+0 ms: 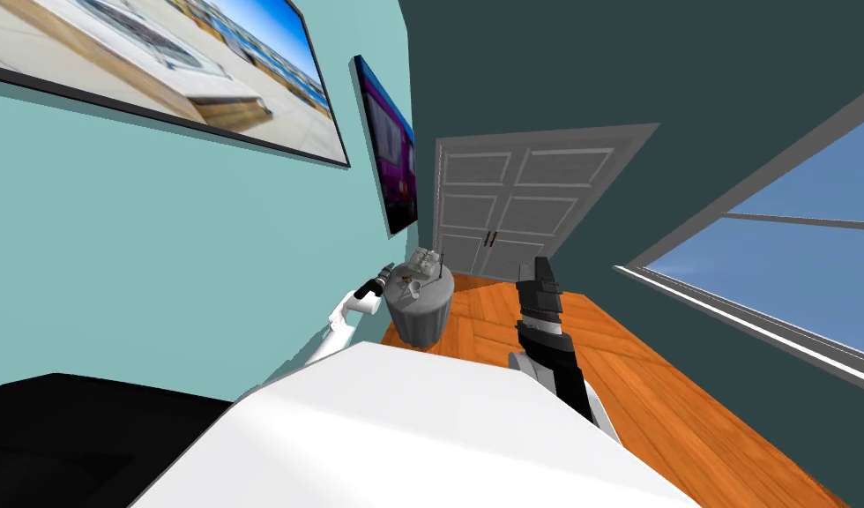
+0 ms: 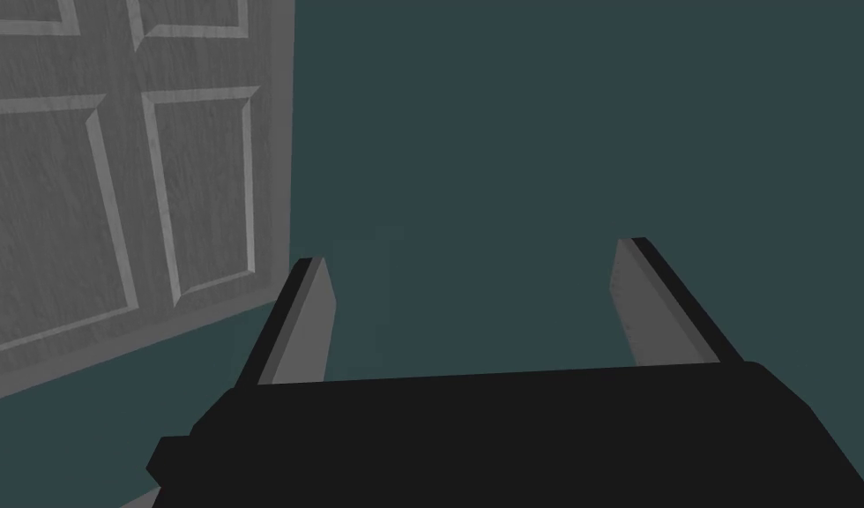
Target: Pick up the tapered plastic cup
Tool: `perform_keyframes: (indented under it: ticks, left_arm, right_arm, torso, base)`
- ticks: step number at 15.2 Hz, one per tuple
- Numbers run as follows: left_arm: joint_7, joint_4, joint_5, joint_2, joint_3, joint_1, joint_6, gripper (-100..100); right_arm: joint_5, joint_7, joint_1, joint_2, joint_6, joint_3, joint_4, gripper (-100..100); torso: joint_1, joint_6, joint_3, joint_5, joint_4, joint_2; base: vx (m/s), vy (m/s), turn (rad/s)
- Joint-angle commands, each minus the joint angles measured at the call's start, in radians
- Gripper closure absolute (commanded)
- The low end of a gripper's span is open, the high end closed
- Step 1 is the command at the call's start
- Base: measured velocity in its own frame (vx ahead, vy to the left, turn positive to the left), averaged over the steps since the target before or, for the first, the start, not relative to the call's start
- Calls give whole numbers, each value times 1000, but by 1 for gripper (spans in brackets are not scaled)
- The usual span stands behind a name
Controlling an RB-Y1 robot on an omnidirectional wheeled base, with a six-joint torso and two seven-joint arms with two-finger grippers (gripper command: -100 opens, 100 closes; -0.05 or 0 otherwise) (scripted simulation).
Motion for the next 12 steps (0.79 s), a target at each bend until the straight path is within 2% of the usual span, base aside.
perform_keyframes:
  ticks: [1, 2, 3, 5, 6, 8, 9, 11, 12]
  left_arm:
    - [-4, 22, 3, -1, -1, -19, 50, -100]
    - [-4, 22, 3, -1, -1, -19, 65, -100]
    - [-8, 50, 9, 1, -2, -46, 92, -100]
    - [-8, 50, 9, 1, -2, -46, 132, -100]
    - [-12, 78, 14, 1, -3, -74, 158, -100]
    - [-12, 78, 14, 1, -3, -74, 198, -100]
    - [-16, 105, 20, 1, -4, -101, 224, -100]
    - [-16, 105, 20, 1, -4, -101, 264, -100]
    - [-16, 105, 20, 1, -4, -101, 264, -100]
  right_arm:
    - [0, 0, 0, 0, 0, 0, 0, 0]
    - [0, 0, 0, 0, 0, 0, 0, 0]
    - [0, 0, 0, 0, 0, 0, 0, 0]
    - [0, 0, 0, 0, 0, 0, 0, 0]
    - [0, 0, 0, 0, 0, 0, 0, 0]
    - [0, 0, 0, 0, 0, 0, 0, 0]
    - [0, 0, 0, 0, 0, 0, 0, 0]
    - [0, 0, 0, 0, 0, 0, 0, 0]
    - [0, 0, 0, 0, 0, 0, 0, 0]
  torso:
    - [0, 0, 0, 0, 0, 0]
    - [0, 0, 0, 0, 0, 0]
    - [0, 0, 0, 0, 0, 0]
    - [0, 0, 0, 0, 0, 0]
    - [0, 0, 0, 0, 0, 0]
    - [0, 0, 0, 0, 0, 0]
    - [0, 0, 0, 0, 0, 0]
    - [0, 0, 0, 0, 0, 0]
    - [0, 0, 0, 0, 0, 0]
  base:
    - [2, 8, -117]
    - [1, 8, -43]
    - [3, 6, -89]
    - [2, 7, -83]
    - [2, 6, -108]
    - [2, 7, -80]
    - [2, 8, -92]
    - [2, 8, -84]
    - [0, 0, 0]
